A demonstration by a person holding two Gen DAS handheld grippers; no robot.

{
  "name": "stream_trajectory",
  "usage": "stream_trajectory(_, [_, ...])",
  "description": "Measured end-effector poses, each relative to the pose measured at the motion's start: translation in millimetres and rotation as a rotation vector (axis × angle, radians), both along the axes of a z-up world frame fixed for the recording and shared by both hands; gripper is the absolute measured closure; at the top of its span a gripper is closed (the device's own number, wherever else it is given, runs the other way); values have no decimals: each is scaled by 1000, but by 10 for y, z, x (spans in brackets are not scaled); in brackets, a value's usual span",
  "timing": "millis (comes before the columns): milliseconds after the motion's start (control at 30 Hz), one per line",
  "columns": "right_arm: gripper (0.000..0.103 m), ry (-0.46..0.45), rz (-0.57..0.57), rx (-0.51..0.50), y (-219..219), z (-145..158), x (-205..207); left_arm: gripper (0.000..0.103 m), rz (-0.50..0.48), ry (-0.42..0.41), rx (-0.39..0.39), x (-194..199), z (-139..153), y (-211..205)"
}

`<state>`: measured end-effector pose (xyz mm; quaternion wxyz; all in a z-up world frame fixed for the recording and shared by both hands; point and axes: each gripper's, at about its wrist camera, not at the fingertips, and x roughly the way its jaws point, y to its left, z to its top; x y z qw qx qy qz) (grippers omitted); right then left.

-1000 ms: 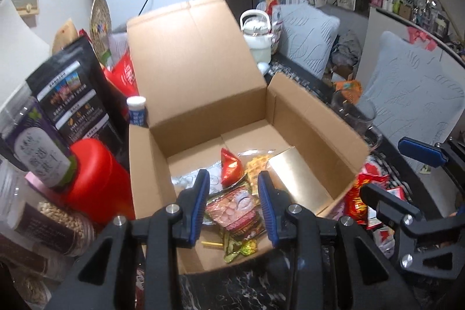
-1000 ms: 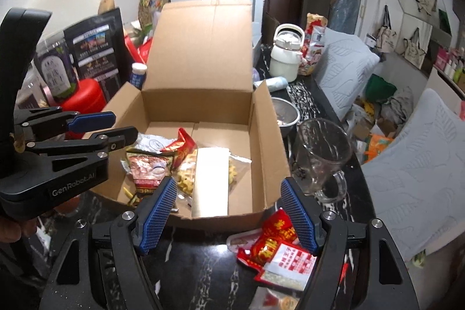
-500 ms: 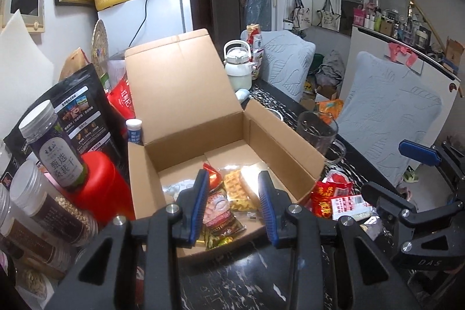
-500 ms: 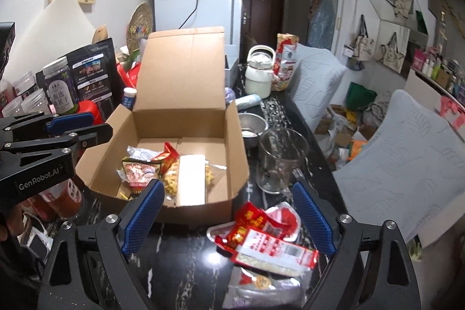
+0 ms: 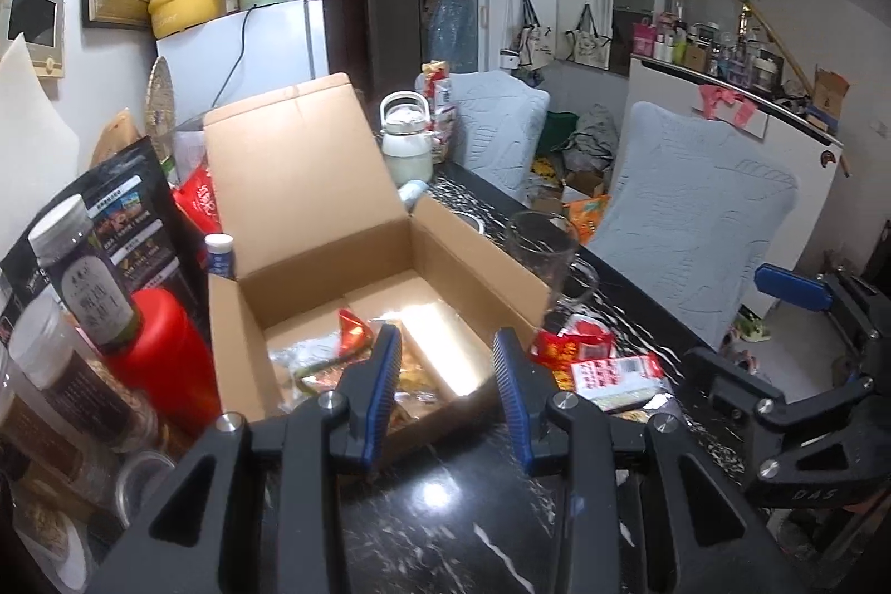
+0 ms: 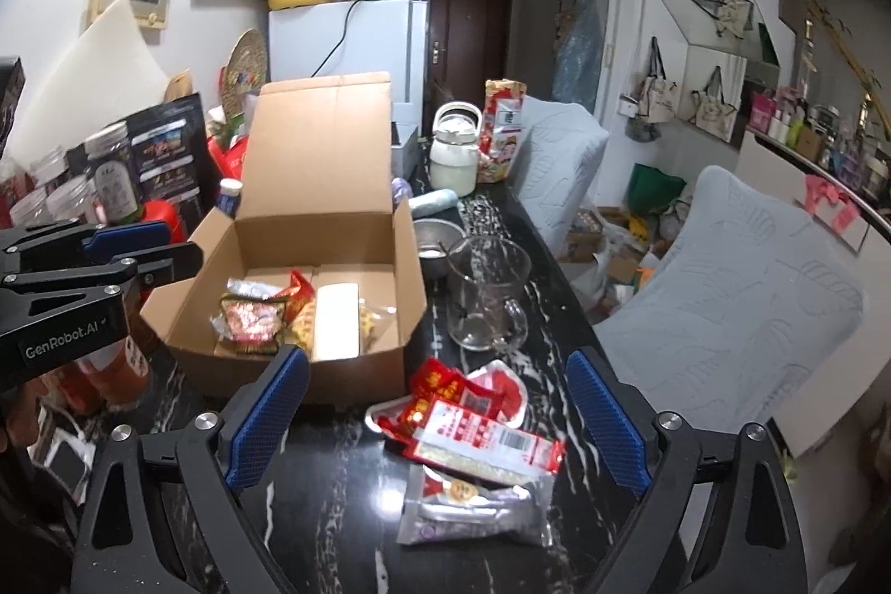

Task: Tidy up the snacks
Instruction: 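Move both grippers back toward the red-and-white packets and silver bag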

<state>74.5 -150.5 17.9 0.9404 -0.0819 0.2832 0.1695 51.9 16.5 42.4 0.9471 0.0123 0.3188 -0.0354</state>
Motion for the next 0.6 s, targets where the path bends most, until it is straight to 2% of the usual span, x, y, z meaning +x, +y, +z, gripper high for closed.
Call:
stream_trajectory(133, [6, 2, -9, -5, -64, -54, -111, 69, -14, 17, -5, -69, -70, -97])
stream_trajectory(167, [6, 5, -11, -4, -82, -67, -136, 62, -16, 24, 4, -77, -95, -127])
stream_trajectory(200, [6, 9, -15, -5, -92, -83, -150, 53, -20, 32, 14, -84, -119, -159])
stream_trajectory(233, [6, 13, -23, -8, -115, -104, -173, 31, -26, 36, 19, -87, -140, -178])
stream_trajectory(267, [6, 15, -29, -11, -133, -122, -189, 15, -43, 33, 22, -104, -167, -210])
stream_trajectory(367, [7, 17, -36, -26, -203, -203, -255, 13, -46, 25, 26, -154, -227, -254])
stream_trajectory(600, [6, 84, -60, -44, -394, -476, -333, 13, -58, 110, 38, -143, -512, -383])
